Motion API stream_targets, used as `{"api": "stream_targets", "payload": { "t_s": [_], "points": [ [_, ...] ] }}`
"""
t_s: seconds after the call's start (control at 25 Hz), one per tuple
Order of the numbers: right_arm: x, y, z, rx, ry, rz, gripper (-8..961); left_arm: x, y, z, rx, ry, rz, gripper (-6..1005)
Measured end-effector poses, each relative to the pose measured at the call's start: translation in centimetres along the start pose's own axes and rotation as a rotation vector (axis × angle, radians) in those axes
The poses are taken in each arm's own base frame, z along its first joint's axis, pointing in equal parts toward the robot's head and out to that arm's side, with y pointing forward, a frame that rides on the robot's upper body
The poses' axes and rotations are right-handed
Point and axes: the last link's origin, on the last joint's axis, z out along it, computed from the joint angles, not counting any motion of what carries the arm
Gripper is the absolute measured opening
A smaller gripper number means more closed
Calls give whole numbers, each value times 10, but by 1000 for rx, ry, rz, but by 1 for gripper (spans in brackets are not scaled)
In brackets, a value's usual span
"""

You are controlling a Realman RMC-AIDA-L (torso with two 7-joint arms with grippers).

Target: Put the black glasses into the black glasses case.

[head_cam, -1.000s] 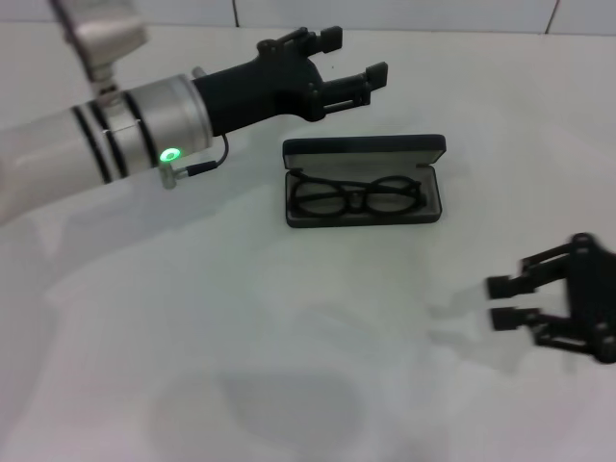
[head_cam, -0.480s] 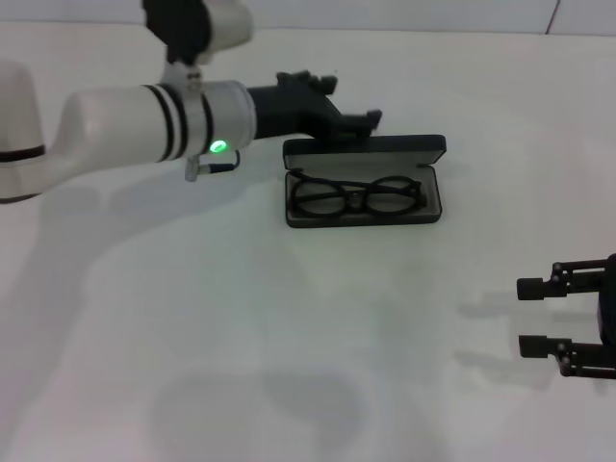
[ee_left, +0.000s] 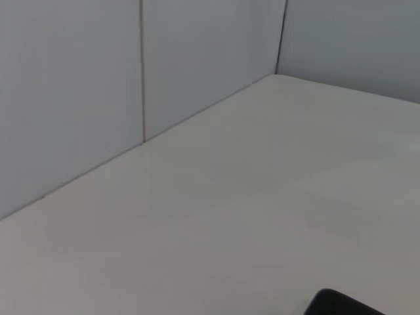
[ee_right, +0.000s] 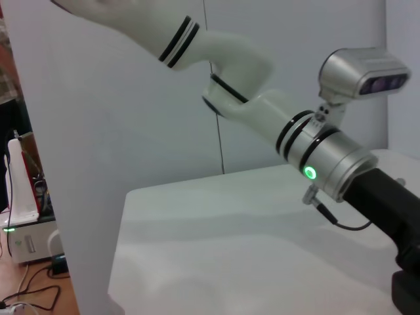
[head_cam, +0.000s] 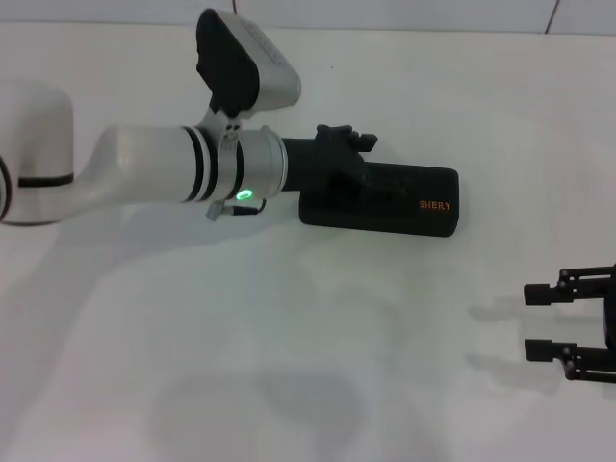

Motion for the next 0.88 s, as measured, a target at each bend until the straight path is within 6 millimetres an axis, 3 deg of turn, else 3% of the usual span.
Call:
{"api": "stream_targets", "payload": {
  "t_s": [0.24,0.44,0.56,0.72,0.88],
  "points": [
    [-4,-4,0,12,-7,-17,534,2,9,-11,-51,137,14,859],
    [-12,-12,1,56,-60,-52,549,23,33,-52,-275,443,95,859],
    [-17,-15,8,54,-94,-68,589,24,37,-80,-370,518,132,858],
    [-23,-17,25,11,-139,-106,643,0,38,-115,-409,521,157,858],
    [-32,-17,41,-45,-226,-160,707,-31,44,-133,-382,491,176,858]
  ]
}}
